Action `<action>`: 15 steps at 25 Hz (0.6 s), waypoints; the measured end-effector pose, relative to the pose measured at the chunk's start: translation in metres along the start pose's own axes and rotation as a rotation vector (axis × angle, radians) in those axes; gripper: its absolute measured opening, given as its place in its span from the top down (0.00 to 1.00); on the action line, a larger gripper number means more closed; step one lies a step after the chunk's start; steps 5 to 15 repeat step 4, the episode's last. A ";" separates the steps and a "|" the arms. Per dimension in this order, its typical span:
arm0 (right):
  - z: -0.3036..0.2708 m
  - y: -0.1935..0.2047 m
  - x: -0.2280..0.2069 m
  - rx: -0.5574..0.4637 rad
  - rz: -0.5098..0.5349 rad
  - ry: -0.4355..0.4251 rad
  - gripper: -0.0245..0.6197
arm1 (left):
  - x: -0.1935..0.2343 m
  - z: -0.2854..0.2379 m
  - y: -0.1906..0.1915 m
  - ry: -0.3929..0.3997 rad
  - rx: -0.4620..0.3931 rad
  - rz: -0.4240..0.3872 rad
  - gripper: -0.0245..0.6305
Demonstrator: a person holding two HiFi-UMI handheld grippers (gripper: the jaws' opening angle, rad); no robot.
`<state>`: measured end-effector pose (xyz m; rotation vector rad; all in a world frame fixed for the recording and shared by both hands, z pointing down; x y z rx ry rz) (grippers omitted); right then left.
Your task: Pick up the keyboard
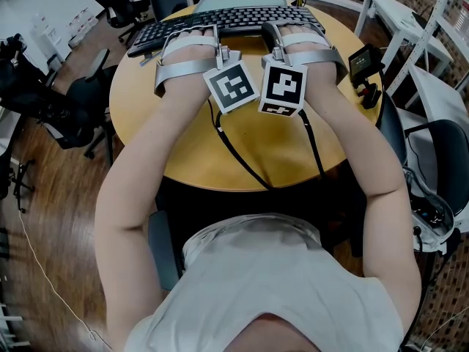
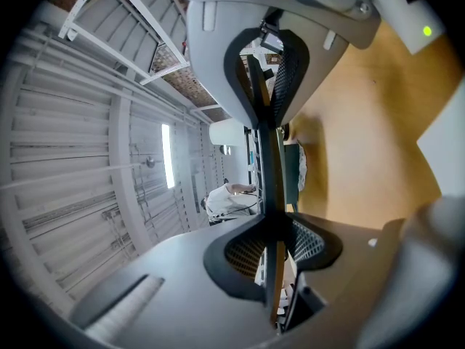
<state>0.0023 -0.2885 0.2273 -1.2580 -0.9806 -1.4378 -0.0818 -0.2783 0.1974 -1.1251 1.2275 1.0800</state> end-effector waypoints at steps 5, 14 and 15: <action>0.001 -0.001 0.000 -0.002 -0.001 0.001 0.84 | 0.000 0.002 0.001 -0.003 0.002 -0.009 0.34; 0.001 -0.001 0.000 -0.002 -0.001 0.001 0.84 | 0.000 0.002 0.001 -0.003 0.002 -0.009 0.34; 0.001 -0.001 0.000 -0.002 -0.001 0.001 0.84 | 0.000 0.002 0.001 -0.003 0.002 -0.009 0.34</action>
Point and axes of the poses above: the fingertips, and each gripper's own axes: z backward along the fingers, x to its left, y out of its underside, the point moved 9 cm from there along z, backward along the fingers, and after that the axes turned 11 degrees about y, right-handed, at the moved point
